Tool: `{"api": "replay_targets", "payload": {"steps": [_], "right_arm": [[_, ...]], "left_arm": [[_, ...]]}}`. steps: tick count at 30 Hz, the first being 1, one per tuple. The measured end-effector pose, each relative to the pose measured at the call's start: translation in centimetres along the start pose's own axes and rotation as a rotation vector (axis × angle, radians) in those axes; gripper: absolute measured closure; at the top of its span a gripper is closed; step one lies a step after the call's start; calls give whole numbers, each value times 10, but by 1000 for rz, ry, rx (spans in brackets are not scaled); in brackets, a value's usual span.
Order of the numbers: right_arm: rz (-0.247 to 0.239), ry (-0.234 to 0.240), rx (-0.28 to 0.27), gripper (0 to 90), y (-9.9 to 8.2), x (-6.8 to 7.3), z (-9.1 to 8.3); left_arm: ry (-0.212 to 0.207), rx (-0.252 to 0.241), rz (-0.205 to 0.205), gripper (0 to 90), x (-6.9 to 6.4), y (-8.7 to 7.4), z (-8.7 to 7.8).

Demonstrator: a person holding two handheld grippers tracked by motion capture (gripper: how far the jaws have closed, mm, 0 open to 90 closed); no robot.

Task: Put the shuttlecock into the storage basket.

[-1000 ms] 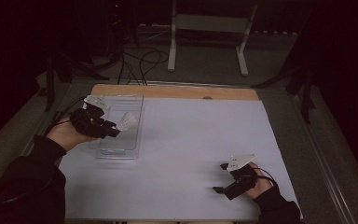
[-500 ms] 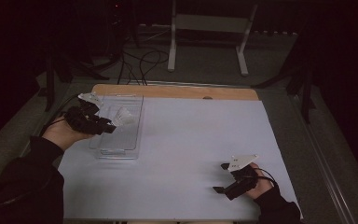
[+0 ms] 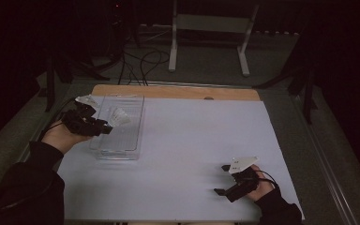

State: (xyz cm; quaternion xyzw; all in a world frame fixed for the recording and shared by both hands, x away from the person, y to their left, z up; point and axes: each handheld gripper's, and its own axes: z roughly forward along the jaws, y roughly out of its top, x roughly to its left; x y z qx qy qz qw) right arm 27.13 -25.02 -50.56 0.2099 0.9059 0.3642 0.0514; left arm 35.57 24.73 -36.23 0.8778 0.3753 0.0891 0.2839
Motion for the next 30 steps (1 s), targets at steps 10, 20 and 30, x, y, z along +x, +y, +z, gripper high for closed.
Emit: {"api": "replay_targets", "payload": {"steps": [10,20,30], "right_arm": [[2,0,-14,92,0,0,-3],[-7,3,-18,92,0,1,-3],[-8,10,-19,92,1,2,-4]], "left_arm": [[16,-4,-69,655,7,-13,15],[72,28,-93,655,13,-22,20],[69,37,-119,655,20,-33,19]]}}
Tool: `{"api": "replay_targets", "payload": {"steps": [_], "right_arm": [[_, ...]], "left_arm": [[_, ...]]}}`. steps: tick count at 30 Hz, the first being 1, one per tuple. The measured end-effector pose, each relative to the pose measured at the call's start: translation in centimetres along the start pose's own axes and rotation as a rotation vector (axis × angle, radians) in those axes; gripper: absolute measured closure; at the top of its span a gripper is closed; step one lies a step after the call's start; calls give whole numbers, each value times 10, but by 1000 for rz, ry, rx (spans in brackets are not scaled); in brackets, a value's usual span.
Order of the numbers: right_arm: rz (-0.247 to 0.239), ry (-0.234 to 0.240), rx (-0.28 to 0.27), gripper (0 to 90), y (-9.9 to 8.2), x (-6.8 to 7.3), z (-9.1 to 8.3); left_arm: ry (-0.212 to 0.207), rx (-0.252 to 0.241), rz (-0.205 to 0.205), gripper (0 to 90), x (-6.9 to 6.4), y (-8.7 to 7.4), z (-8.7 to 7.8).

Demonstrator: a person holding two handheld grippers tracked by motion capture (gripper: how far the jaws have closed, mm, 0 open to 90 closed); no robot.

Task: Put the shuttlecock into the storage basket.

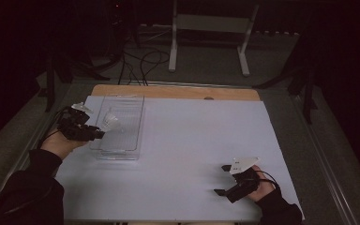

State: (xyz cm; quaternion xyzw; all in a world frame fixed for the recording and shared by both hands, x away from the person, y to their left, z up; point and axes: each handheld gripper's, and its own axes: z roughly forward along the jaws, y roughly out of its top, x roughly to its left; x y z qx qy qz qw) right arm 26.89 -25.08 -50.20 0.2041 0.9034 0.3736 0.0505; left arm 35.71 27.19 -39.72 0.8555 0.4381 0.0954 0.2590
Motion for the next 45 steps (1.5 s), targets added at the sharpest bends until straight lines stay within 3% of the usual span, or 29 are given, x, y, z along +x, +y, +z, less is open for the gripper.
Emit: {"api": "replay_targets", "payload": {"steps": [10,24,29,36,39,45], "right_arm": [[0,4,-4,92,0,0,-1],[2,17,-4,92,0,0,0],[6,19,-3,92,0,0,0],[10,19,-8,92,0,0,-1],[6,20,-7,92,0,-1,0],[7,19,-7,92,1,0,-1]], "left_arm": [[-5,28,-7,655,4,-8,5],[-15,73,26,655,5,-16,13],[26,97,20,653,6,-17,18],[17,107,18,653,8,-17,20],[33,108,7,647,8,-16,19],[44,104,-20,517,7,-13,16]]}}
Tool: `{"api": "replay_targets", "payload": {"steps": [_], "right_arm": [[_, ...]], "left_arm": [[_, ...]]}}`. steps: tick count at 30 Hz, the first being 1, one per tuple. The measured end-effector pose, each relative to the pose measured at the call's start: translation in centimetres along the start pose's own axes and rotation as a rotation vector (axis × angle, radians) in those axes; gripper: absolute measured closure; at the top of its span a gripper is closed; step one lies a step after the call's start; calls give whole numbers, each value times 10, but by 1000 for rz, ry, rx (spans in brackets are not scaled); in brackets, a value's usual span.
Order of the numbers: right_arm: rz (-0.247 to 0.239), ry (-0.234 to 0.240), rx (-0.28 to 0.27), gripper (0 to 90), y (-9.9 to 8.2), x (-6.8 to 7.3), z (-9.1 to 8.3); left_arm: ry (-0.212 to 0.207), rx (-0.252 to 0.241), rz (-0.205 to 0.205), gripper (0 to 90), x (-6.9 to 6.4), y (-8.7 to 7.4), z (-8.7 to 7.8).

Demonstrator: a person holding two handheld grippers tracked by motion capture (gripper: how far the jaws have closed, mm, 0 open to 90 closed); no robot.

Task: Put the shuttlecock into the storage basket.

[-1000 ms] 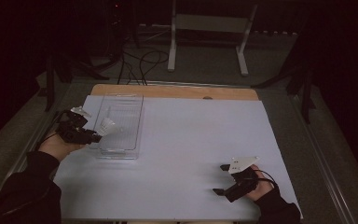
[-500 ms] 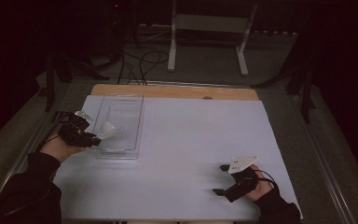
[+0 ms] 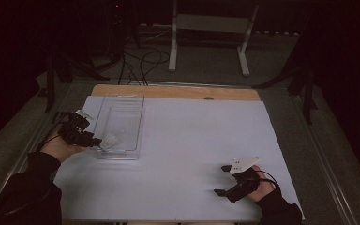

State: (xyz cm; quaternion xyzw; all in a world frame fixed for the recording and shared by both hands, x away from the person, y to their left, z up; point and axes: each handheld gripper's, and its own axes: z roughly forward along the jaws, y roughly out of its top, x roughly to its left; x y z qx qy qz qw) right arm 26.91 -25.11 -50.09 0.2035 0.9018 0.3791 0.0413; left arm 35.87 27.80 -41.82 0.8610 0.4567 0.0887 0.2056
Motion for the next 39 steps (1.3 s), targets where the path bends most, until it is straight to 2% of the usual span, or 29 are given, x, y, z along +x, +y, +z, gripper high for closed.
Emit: {"api": "replay_targets", "payload": {"steps": [4,6,10,13,17,19,22,26,29,31,32,33,35,39], "right_arm": [[1,1,-1,92,0,0,0],[3,2,-1,92,0,0,0],[-1,4,-2,92,0,1,0],[-2,2,-2,92,0,0,0],[-2,-1,-4,91,0,1,1],[-2,-5,-9,92,0,1,1],[1,-13,-20,91,0,0,-1],[5,-11,-17,92,-1,0,0],[4,-10,-12,91,-1,1,1],[3,-8,-15,92,-1,1,0],[4,-8,-15,92,-1,1,0],[7,-8,-16,91,-1,1,0],[6,-11,-15,92,-1,0,0],[4,-8,-7,91,-1,1,1]], "left_arm": [[2,-13,-5,475,-2,2,-3],[5,-20,-6,396,-5,4,-4],[1,-25,0,349,-9,6,-3],[-6,-37,-1,277,-12,9,-3],[-54,-63,-21,145,-13,11,-4],[-69,-68,-11,143,-15,13,-5],[-93,-77,9,80,-19,16,-4],[-99,-90,13,15,-23,20,-2],[-91,-85,27,1,-25,22,-1],[-105,-133,28,0,-26,23,-3],[-105,-133,28,0,-26,23,-3],[-97,-169,26,0,-27,24,-7],[-112,-181,26,0,-28,26,-8],[-121,-198,58,0,-37,32,-11]]}}
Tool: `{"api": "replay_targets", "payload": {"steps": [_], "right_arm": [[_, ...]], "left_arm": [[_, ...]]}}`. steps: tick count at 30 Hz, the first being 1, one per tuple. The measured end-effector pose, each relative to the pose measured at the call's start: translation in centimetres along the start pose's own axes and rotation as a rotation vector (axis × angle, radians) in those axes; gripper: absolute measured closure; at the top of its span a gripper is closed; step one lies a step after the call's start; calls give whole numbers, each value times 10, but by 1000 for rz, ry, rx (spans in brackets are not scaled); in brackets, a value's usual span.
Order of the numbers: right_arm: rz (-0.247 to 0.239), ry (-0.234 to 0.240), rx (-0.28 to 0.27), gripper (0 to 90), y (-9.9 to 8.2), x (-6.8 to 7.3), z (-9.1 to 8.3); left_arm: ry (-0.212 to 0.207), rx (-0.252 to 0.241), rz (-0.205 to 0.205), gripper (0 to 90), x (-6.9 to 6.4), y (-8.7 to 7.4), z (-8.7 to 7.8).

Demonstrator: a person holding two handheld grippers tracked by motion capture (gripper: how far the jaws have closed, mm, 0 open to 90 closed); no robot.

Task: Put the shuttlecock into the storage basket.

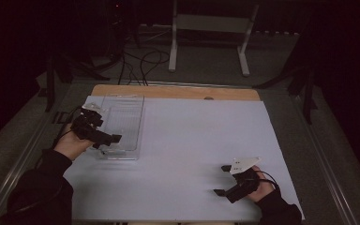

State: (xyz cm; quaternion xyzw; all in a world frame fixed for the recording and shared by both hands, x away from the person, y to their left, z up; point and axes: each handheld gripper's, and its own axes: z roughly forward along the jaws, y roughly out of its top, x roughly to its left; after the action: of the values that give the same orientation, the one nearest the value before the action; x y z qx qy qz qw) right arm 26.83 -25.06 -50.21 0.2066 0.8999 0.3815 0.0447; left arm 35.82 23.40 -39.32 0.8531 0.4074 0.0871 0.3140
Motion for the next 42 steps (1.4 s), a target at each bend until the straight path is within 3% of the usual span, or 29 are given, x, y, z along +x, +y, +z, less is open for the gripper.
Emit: {"api": "replay_targets", "payload": {"steps": [6,12,17,27,30,33,40,42], "right_arm": [[5,0,-2,91,0,-1,0],[8,0,-7,91,-1,-1,-1],[9,3,-8,91,0,-1,-1],[8,3,-6,91,0,-1,0],[6,4,-7,92,0,-1,0],[6,9,-7,92,0,0,0],[-1,6,-12,92,1,0,-1],[-1,6,-12,92,1,0,-1]], "left_arm": [[-9,-12,56,0,-15,9,6],[-46,-51,114,0,-28,22,5],[-66,-54,171,0,-42,30,9],[-90,-51,240,0,-63,36,20],[-121,-63,276,0,-72,38,23],[-121,-99,332,0,-80,39,24],[-165,-80,382,0,-98,41,31],[-166,-101,415,0,-104,39,34]]}}
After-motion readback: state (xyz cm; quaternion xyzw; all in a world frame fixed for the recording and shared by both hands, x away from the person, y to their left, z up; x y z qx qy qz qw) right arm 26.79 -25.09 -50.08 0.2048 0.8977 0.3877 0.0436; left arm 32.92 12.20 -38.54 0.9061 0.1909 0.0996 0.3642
